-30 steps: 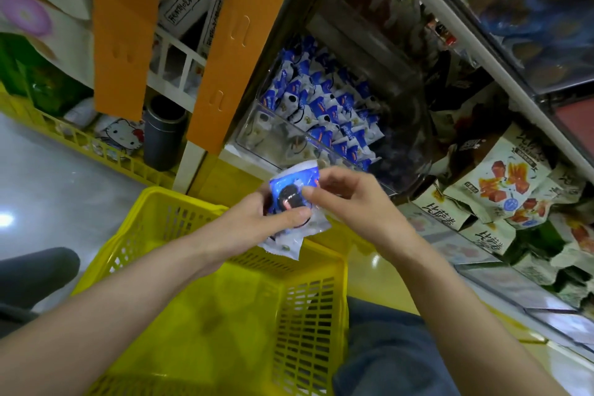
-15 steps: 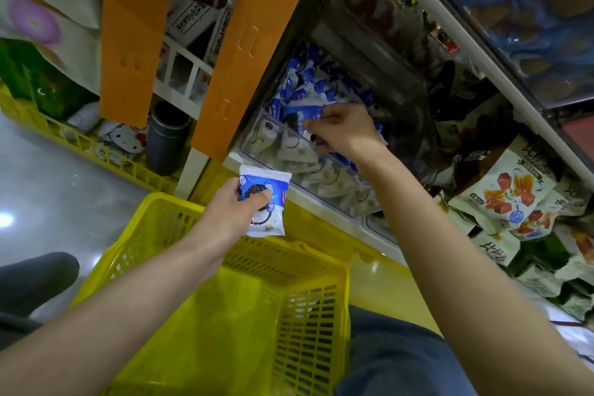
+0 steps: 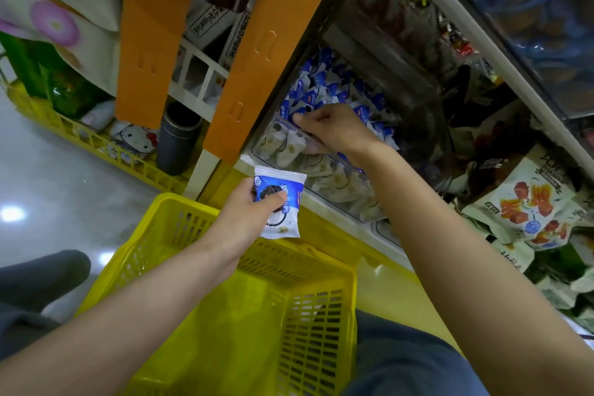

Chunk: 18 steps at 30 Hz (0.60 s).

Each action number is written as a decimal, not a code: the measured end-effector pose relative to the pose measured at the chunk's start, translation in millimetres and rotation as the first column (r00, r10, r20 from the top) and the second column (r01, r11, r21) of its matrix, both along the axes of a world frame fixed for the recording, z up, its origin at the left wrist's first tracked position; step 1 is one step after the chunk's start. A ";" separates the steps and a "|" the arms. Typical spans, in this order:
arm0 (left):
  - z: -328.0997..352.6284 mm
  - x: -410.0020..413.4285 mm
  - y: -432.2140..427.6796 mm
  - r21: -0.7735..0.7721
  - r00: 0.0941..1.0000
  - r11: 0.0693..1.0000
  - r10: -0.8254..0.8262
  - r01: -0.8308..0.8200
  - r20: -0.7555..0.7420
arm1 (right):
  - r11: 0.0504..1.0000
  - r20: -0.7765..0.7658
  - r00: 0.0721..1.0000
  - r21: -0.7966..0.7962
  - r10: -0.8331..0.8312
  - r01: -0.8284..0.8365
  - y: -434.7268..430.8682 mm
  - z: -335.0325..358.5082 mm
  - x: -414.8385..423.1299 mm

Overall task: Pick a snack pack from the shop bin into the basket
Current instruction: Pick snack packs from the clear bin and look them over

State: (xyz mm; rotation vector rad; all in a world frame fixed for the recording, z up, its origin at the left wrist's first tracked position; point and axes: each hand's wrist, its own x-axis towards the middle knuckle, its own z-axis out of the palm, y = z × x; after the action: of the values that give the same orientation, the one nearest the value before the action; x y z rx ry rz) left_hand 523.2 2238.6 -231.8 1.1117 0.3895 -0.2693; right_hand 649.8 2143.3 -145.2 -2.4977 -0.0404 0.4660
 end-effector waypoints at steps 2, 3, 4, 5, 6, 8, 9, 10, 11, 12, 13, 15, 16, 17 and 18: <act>1.2 -0.6 -0.9 -0.021 1.000 1.000 -0.001 0.001 -0.005 | 0.999 0.040 0.999 0.010 -0.031 0.030 -5.4 3.7 -5.5; 1.5 -1.2 -1.4 -0.032 1.000 0.999 -0.002 0.002 -0.009 | 0.999 0.140 0.989 0.017 -0.052 0.051 -8.9 4.8 -11.6; 1.4 -1.7 -2.0 -0.041 1.000 0.999 -0.003 0.003 -0.012 | 0.997 0.282 0.957 0.047 -0.072 0.061 -12.3 5.7 -21.2; 1.3 -2.6 -2.8 -0.046 1.000 0.999 -0.009 0.008 -0.009 | 0.993 0.434 0.896 0.108 -0.092 0.050 -16.0 6.2 -34.6; 1.2 -3.8 -3.7 -0.046 1.000 0.999 -0.018 0.018 0.001 | 0.985 0.557 0.823 0.171 -0.109 0.015 -20.5 5.5 -49.8; 1.1 -7.0 -6.7 -0.043 0.998 0.998 -0.049 0.050 0.031 | 0.975 0.658 0.747 0.213 -0.095 -0.064 -31.7 -2.4 -80.0; 0.8 -8.9 -8.3 -0.039 0.996 0.997 -0.070 0.071 0.047 | 0.975 0.645 0.761 0.207 -0.076 -0.078 -37.8 -10.1 -93.0; 0.4 -11.2 -10.1 -0.030 0.993 0.995 -0.094 0.096 0.066 | 0.979 0.594 0.802 0.193 -0.065 -0.064 -42.6 -18.4 -104.2; 0.2 -13.6 -11.9 -0.019 0.989 0.992 -0.120 0.122 0.086 | 0.983 0.516 0.854 0.182 -0.070 -0.030 -47.3 -28.2 -113.4; 0.1 -16.0 -13.4 -0.006 0.984 0.989 -0.144 0.145 0.105 | 0.983 0.414 0.905 0.185 -0.091 0.015 -51.9 -37.0 -120.4; 0.4 -18.1 -15.1 0.008 0.978 0.986 -0.167 0.168 0.121 | 0.975 0.299 0.946 0.211 -0.129 0.066 -55.4 -44.4 -125.7; 0.0 -21.7 -18.1 0.028 0.971 0.980 -0.201 0.199 0.130 | 0.948 0.115 0.976 0.282 -0.185 0.146 -59.8 -53.8 -133.6; -0.7 -23.2 -19.4 0.030 0.969 0.977 -0.214 0.212 0.121 | 0.941 0.086 0.978 0.300 -0.191 0.157 -62.1 -56.7 -136.1; -1.5 -24.5 -20.6 0.028 0.968 0.974 -0.226 0.224 0.108 | 0.939 0.082 0.979 0.308 -0.189 0.155 -64.0 -58.6 -138.2; -2.5 -25.7 -21.6 0.022 0.968 0.973 -0.231 0.230 0.098 | 0.939 0.081 0.980 0.312 -0.180 0.147 -65.3 -59.8 -139.8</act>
State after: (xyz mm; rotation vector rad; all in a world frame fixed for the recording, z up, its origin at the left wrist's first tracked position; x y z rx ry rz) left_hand 497.5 2217.0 -234.3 1.1774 0.1717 -0.4154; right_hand 510.0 2077.9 -205.0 -2.1970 0.0495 0.2337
